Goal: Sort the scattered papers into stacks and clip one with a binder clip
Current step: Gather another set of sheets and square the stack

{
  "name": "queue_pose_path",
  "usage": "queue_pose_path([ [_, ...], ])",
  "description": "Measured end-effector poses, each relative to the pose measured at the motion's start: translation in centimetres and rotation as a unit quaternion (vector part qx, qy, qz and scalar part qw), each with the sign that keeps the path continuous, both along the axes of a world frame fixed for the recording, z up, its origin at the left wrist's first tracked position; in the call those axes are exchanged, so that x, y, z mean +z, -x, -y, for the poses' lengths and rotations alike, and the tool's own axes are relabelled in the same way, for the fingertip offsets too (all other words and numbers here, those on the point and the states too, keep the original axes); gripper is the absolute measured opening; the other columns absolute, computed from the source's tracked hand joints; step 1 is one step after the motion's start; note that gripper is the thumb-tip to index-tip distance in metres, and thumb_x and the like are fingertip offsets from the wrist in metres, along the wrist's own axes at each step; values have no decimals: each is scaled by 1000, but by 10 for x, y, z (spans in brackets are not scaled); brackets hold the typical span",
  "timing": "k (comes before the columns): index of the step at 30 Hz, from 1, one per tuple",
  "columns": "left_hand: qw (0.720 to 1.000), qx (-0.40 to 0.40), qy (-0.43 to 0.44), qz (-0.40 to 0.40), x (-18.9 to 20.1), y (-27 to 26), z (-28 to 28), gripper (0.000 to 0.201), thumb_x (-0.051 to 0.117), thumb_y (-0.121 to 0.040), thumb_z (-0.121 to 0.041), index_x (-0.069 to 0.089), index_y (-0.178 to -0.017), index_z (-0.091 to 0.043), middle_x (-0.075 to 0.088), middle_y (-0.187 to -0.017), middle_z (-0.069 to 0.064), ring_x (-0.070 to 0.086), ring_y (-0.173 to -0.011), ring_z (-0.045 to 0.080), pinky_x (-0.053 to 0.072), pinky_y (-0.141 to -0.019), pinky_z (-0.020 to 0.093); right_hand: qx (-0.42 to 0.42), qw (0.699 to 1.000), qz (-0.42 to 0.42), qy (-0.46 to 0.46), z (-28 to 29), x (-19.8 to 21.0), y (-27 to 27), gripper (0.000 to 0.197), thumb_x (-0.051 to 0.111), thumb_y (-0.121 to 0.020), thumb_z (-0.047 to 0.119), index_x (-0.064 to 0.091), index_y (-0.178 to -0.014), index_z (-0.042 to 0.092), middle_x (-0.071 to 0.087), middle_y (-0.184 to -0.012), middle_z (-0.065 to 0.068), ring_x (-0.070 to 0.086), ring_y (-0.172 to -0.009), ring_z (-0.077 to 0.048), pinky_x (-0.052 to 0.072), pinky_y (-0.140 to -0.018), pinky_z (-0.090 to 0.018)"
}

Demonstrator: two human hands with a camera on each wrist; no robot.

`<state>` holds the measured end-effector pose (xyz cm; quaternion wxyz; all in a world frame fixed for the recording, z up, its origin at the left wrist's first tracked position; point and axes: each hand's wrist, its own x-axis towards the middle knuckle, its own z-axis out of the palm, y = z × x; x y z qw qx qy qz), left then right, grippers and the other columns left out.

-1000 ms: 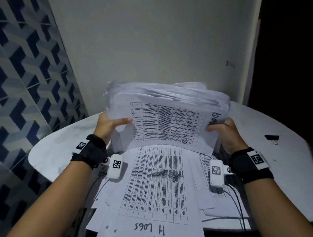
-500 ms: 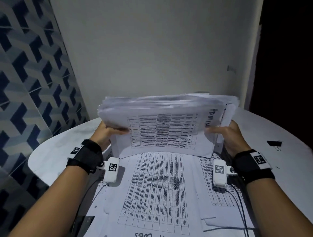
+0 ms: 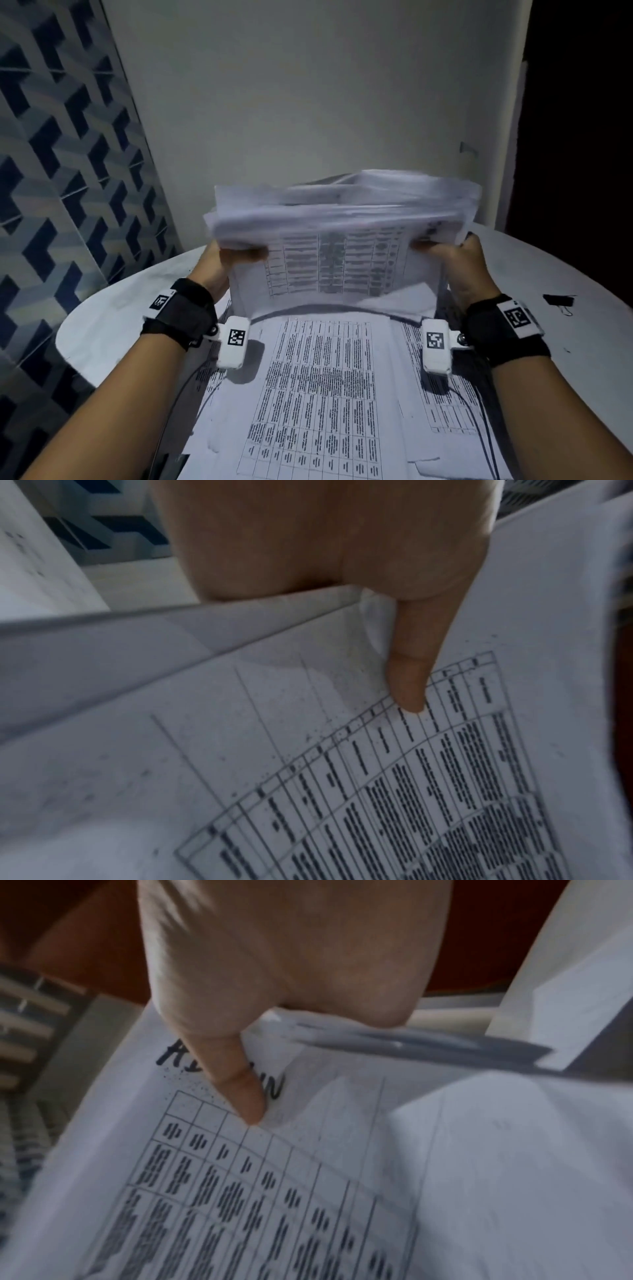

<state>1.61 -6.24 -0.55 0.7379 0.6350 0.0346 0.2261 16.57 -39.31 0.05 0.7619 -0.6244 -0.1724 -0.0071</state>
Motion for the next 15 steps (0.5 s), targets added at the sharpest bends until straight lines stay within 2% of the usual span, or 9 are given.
queue_pose_path([
  [2,999,27,7,20,7,-1,-2,66,92,-55,-1,67,-116,4,71,-120,21,71,-106,31,58,-90,41,-22,999,26,-21,3,8,2,26,75,-77,-11,76,-97,5,81,-90,-1,77,-86,-19,61,-73,-28],
  [4,998,54,-11,19,8,0,-6,53,84,-69,4,66,-119,2,71,-123,19,69,-112,30,54,-96,40,-21,999,35,-1,8,8,0,35,72,-75,-16,73,-104,3,80,-87,4,76,-85,-14,59,-71,-23],
  [5,998,65,-22,10,6,2,-9,50,84,-70,-1,68,-117,0,73,-120,16,69,-112,29,54,-95,38,-17,999,31,6,10,5,-2,42,71,-72,-20,71,-109,0,79,-87,4,75,-84,-14,59,-71,-23],
  [7,996,78,-31,-16,-1,4,-14,60,92,-62,-16,69,-114,2,76,-113,13,70,-108,31,55,-89,36,-20,999,21,25,12,-4,-5,49,68,-68,-23,68,-113,-3,77,-85,2,73,-81,-14,57,-70,-24],
  [8,996,79,-26,-26,-3,4,-14,64,93,-60,-15,68,-116,3,75,-114,13,70,-110,33,55,-91,38,-23,999,17,29,12,-8,-7,49,67,-67,-23,67,-113,-5,76,-84,0,72,-79,-15,56,-72,-26],
  [10,997,69,-23,-31,-5,4,-12,60,86,-67,-6,65,-121,6,73,-120,16,68,-114,33,51,-102,45,-25,999,5,30,6,-11,-6,51,66,-67,-21,67,-116,-6,76,-85,-1,71,-81,-17,54,-76,-31],
  [12,997,56,-42,-36,-2,3,-5,56,84,-69,0,66,-121,6,73,-120,16,68,-115,32,49,-103,43,-25,999,14,29,-1,-7,-1,45,65,-70,-21,71,-110,0,76,-83,3,71,-80,-14,56,-74,-28],
  [15,996,71,-41,-36,2,3,-2,56,83,-66,-1,67,-120,3,74,-119,14,68,-115,33,51,-100,42,-39,999,26,-11,-5,4,8,38,59,-77,-21,71,-96,9,72,-74,6,67,-68,-6,55,-62,-20],
])
